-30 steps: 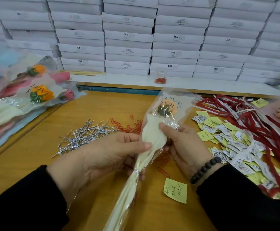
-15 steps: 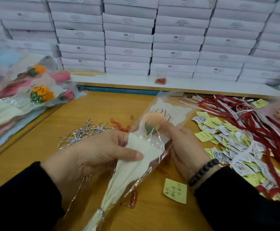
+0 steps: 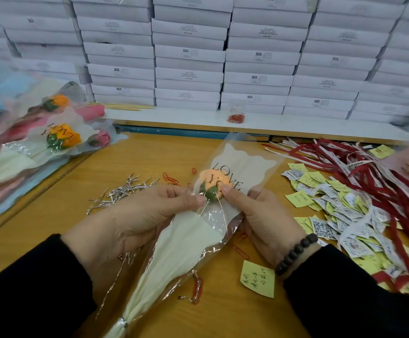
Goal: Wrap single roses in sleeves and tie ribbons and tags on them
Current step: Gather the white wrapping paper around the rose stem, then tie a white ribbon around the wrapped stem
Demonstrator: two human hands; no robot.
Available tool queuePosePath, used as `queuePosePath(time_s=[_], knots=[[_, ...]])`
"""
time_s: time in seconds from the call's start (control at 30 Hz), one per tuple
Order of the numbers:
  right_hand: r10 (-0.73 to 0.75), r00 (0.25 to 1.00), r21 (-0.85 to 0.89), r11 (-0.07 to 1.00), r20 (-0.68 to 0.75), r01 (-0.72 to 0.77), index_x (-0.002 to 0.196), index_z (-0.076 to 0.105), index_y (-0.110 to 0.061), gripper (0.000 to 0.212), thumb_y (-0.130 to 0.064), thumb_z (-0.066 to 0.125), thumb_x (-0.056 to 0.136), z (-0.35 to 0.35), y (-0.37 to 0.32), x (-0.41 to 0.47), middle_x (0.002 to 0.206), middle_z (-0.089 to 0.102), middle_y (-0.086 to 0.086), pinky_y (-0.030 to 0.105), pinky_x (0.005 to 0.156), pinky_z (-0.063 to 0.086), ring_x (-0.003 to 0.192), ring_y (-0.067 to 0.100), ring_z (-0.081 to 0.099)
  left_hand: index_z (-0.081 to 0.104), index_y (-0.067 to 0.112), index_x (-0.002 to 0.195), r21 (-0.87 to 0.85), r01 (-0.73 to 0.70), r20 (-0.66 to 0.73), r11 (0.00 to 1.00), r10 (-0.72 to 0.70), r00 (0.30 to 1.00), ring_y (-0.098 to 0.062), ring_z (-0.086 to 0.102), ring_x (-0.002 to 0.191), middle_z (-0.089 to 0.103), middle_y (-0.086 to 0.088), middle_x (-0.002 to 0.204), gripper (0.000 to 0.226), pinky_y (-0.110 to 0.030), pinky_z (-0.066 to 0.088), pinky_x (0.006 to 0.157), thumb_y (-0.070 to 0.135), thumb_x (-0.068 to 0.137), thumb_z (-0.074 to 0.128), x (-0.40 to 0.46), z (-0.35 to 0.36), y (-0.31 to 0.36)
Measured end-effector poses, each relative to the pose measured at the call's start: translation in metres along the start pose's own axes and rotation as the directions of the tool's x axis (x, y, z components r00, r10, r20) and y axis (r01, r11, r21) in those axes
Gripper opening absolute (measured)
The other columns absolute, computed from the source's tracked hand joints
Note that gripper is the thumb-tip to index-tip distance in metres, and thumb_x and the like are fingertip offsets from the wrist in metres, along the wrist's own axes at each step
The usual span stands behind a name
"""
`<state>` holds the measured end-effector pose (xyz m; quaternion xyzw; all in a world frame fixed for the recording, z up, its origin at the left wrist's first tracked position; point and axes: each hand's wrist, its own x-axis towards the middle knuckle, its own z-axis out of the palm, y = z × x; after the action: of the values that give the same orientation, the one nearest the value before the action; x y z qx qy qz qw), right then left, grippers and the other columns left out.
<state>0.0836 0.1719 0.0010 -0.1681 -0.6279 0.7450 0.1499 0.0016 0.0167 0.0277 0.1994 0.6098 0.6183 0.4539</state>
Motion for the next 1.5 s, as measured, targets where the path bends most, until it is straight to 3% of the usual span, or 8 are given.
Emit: queuePosePath(time_s=[0.37,0.5,0.6,0.77,1.1,1.23,1.37,1.5], knots=[[-0.029,0.999,-0.06,0.998,0.015,0.03,0.108,0.044,0.017,0.102,-0.057,0.076,0.045,-0.001,0.001,0.001,0.116,0.049,0.04,0.061,0.09,0.042,0.082,0.03,0.053,0.067,-0.001,0.101,0.01,-0.034,0.002,0.999,0.034,0.999,-0.02,0.069,0.069,0.071,-0.016,0.091,0.036,-0.026,0.056,0.06,0.019,0.071,0.067,0.003,0.002,-0.005],[-0.064,0.998,-0.062,0.996,-0.027,0.062,0.11,0.051,0.009,0.094,-0.056,0.081,0.049,-0.008,-0.004,0.002,0.104,0.062,0.032,0.054,0.081,0.053,0.078,0.045,0.062,0.075,0.008,0.086,0.103,0.015,0.125,0.995,-0.028,0.992,-0.019,0.07,0.069,0.072,-0.014,0.088,0.027,-0.026,0.055,0.058,0.028,0.068,0.074,-0.002,0.0,0.0],[-0.077,0.988,-0.008,0.997,-0.131,0.077,0.096,0.052,0.007,0.061,-0.043,0.074,0.068,-0.021,-0.006,0.009,0.086,0.059,0.027,0.038,0.062,0.045,0.067,0.031,0.053,0.073,0.008,0.09,0.276,-0.002,0.249,0.961,-0.07,0.966,-0.017,0.064,0.068,0.07,-0.011,0.087,0.055,-0.028,0.044,0.063,0.045,0.051,0.087,-0.004,-0.005,0.002],[-0.083,0.958,0.114,0.986,-0.273,0.118,0.076,0.044,-0.016,0.026,-0.024,0.068,0.082,-0.036,-0.014,0.015,0.064,0.054,0.002,0.015,0.035,0.033,0.033,0.006,0.042,0.071,0.011,0.083,0.285,-0.038,0.407,0.958,-0.085,0.91,-0.006,0.059,0.048,0.069,-0.005,0.069,0.033,-0.011,0.039,0.037,0.035,0.064,0.083,-0.006,-0.007,0.005],[-0.055,0.948,0.143,0.984,-0.313,0.104,0.079,0.053,-0.009,0.03,-0.038,0.058,0.086,-0.056,-0.028,0.017,0.053,0.056,-0.003,0.017,0.039,0.038,0.038,0.004,0.046,0.072,0.003,0.082,0.219,-0.027,0.383,0.975,-0.061,0.922,-0.005,0.057,0.043,0.068,-0.006,0.065,0.031,-0.012,0.041,0.037,0.024,0.062,0.083,-0.002,-0.012,0.003],[-0.103,0.928,-0.125,0.99,-0.357,0.062,0.087,0.061,-0.013,0.033,-0.041,0.046,0.095,-0.065,-0.04,0.015,0.065,0.066,-0.002,0.019,0.044,0.037,0.043,0.006,0.051,0.07,-0.002,0.08,0.131,-0.021,0.296,0.991,-0.019,0.955,-0.009,0.055,0.041,0.066,-0.01,0.064,0.04,-0.015,0.043,0.037,0.022,0.054,0.088,0.001,-0.009,0.0],[-0.336,0.881,-0.782,0.62,-0.334,-0.06,0.08,0.06,-0.012,0.013,-0.022,0.06,0.088,-0.112,-0.061,0.004,0.074,0.06,0.003,0.027,0.056,0.044,0.06,0.012,0.053,0.072,0.001,0.073,0.07,-0.079,0.181,0.994,0.065,0.981,-0.011,0.055,0.041,0.065,-0.011,0.06,0.047,-0.016,0.042,0.037,0.028,0.04,0.093,0.002,-0.006,0.0],[-0.299,0.857,-0.907,0.178,-0.42,-0.383,0.065,0.052,-0.009,0.026,-0.022,0.066,0.083,-0.172,-0.077,-0.007,0.065,0.053,0.008,0.029,0.06,0.039,0.061,0.018,0.048,0.073,0.005,0.068,0.025,-0.102,0.076,0.994,0.1,0.992,-0.012,0.058,0.043,0.064,-0.01,0.057,0.021,-0.017,0.045,0.042,0.02,0.055,0.081,0.003,-0.002,-0.001]])
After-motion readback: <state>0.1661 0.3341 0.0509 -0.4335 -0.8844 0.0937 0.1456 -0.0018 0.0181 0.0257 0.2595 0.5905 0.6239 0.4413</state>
